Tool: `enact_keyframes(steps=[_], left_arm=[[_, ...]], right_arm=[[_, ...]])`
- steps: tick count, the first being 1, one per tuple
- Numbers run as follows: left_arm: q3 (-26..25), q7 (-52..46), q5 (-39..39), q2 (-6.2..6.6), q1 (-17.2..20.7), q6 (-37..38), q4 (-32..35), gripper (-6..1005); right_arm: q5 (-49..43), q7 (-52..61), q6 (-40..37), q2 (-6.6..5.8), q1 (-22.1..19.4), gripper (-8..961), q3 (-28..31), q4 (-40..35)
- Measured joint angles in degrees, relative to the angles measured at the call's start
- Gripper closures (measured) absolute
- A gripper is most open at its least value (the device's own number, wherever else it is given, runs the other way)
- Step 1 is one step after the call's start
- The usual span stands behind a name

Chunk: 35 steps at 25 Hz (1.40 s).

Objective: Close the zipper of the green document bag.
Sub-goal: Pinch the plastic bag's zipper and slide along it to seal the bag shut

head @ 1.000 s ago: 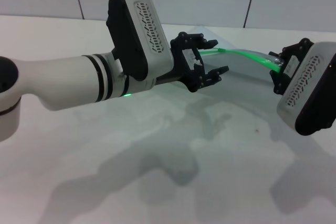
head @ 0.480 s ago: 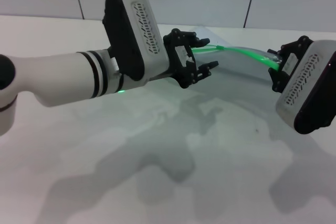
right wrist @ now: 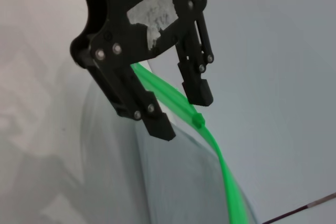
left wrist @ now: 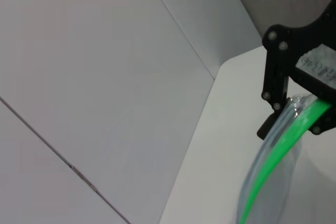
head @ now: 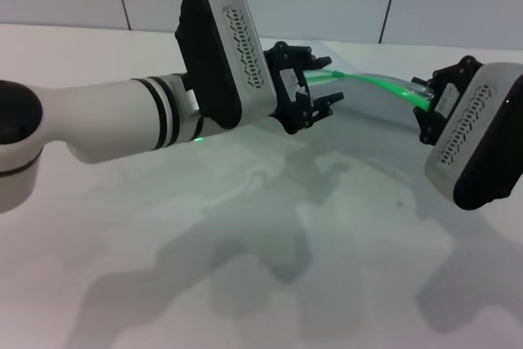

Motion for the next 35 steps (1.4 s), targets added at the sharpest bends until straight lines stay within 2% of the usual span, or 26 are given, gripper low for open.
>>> enact_keyframes(steps=[13,23,35], left_arm=[[-0.4,0.0,0.2,-0.11,0.0,0.2,-0.1,551],[-0.9,0.0,1.0,-0.19,-1.4,-0.2,1.8,570],[-1.3,-0.5,1.0,-0.83,-1.9,0.2,2.6,605]], right_arm=[[-0.1,-0.1,0.2,0.0,0.1,905,-0.4,0.2],[-0.1,-0.1,0.5,0.0,0.2,904,-1.2,0.0],[-0.3,-0.1,0.9,0.0,0.2,904,-2.0,0.0]])
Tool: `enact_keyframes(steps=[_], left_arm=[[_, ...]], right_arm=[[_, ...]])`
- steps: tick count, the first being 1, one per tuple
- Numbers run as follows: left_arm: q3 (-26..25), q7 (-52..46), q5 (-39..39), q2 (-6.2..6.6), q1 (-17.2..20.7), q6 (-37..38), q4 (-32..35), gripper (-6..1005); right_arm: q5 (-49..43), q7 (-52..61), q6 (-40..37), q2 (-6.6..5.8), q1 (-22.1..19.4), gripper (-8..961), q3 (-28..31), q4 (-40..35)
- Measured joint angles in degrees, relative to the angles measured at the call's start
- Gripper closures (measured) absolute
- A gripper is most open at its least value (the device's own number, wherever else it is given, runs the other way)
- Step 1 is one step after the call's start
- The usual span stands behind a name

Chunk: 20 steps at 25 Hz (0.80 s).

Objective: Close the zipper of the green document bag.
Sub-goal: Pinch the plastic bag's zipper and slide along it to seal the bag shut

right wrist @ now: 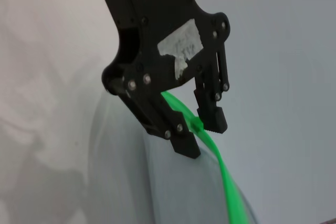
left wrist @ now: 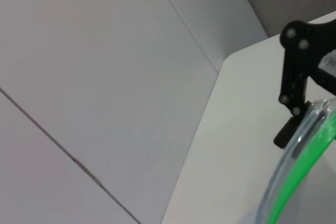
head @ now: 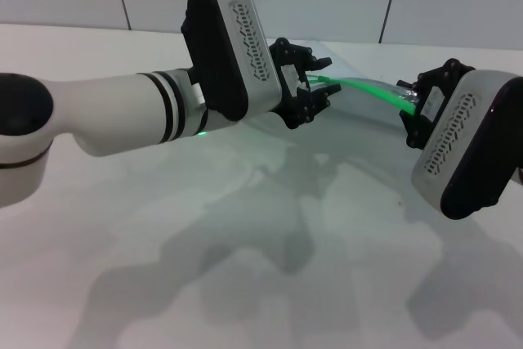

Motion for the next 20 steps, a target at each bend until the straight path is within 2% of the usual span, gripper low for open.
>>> enact_keyframes(steps=[4,6,17,20], left_arm=[[-1.2,-0.2,0.0,-0.5,-0.3,-0.3,0.6,652],[-1.4,-0.2,0.0,-0.52,-0.3,-0.5,0.6,699],[-1.4,-1.4,0.1,-0.58,-0.3,-0.5,0.7,773],[-1.4,-2.0,0.1,-0.6,-0.2,-0.3,0.7,825]], right_arm=[[0.0,0.0,0.1,0.0,0.0,905,0.0,0.0],[0.0,0.0,0.1,0.0,0.0,905,0.0,0.0],[-0.2,0.1,0.1,0.0,0.0,905,0.1,-0.1],[-0.2,0.1,0.1,0.0,0.0,905,0.1,-0.1]])
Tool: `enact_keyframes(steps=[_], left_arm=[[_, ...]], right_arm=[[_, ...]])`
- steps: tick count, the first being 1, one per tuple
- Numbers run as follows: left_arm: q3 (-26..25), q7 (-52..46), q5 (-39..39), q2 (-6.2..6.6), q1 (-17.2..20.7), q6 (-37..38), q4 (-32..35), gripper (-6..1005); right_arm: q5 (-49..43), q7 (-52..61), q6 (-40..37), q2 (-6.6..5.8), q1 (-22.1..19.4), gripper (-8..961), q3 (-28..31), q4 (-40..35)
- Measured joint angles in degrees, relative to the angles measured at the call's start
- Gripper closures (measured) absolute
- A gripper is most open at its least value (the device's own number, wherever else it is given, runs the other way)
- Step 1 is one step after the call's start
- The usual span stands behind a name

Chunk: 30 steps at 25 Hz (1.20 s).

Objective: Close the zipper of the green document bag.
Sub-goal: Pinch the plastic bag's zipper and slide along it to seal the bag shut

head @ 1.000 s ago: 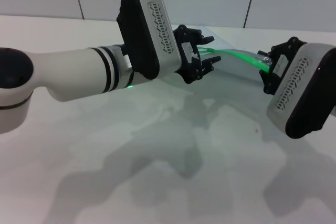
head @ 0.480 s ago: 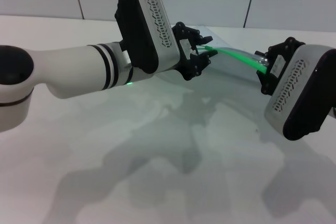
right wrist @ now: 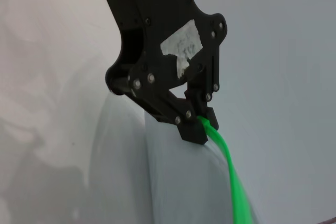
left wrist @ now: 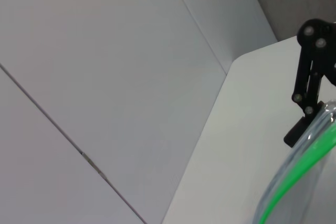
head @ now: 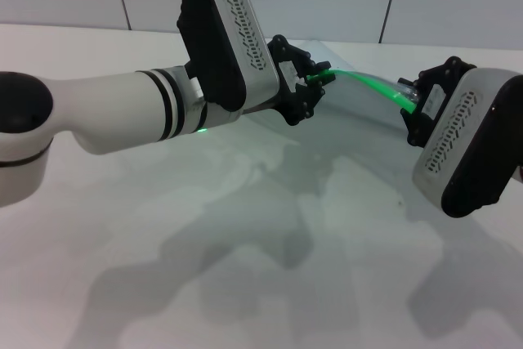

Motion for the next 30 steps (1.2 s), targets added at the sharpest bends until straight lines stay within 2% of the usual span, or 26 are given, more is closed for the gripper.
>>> enact_keyframes(steps=[8,30], left_arm=[[-0.1,-0.4,0.0,-0.05,0.1,0.2,0.0,913],[-0.4,-0.4,0.0,-0.07,0.5,0.5,1.9,912]], right_arm=[[-0.1,0.0,0.0,0.0,0.0,905,0.1,0.0],[-0.2,0.0,0.0,-0.01,-0.5,873,1.7,0.0]])
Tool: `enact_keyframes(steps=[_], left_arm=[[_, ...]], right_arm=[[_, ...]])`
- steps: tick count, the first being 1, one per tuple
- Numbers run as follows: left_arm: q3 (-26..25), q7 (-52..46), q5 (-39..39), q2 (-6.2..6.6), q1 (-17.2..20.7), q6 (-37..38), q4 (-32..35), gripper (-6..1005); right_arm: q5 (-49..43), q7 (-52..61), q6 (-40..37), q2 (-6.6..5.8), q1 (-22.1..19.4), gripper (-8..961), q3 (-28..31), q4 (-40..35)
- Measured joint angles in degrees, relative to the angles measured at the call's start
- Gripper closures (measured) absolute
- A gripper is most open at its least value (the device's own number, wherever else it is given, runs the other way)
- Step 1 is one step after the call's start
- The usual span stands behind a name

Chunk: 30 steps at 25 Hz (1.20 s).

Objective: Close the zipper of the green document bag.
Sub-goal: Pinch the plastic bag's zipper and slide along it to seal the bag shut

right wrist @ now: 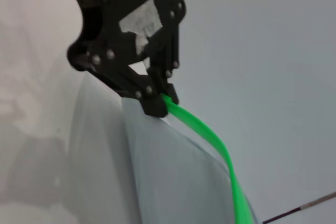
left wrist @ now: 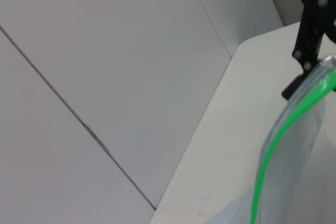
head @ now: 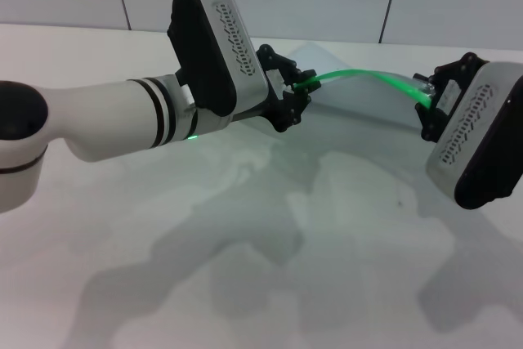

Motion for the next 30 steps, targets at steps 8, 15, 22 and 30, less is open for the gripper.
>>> enact_keyframes(steps=[8,15,22,30], left_arm=[[-0.3,0.0,0.0,0.0,-0.3,2.2,2.2,911],[-4.5,0.0,0.0,0.01,0.1,2.9,4.1,915],[-7.3,0.2,0.0,0.01,0.8,2.8,5.2,915],[-7.5,0.3,0.0,-0.04,0.7,2.9,5.6,914]], right_arm=[[0.0,0.3,0.0,0.15,-0.3,860,1.7,0.0],[-0.1,1.4,0.0,0.21,-1.2,848,5.1,-0.8],[-0.1,1.4,0.1,0.33,-2.0,836,9.1,-1.3],[-0.1,1.5,0.9,0.31,-2.2,822,10.1,-1.4]])
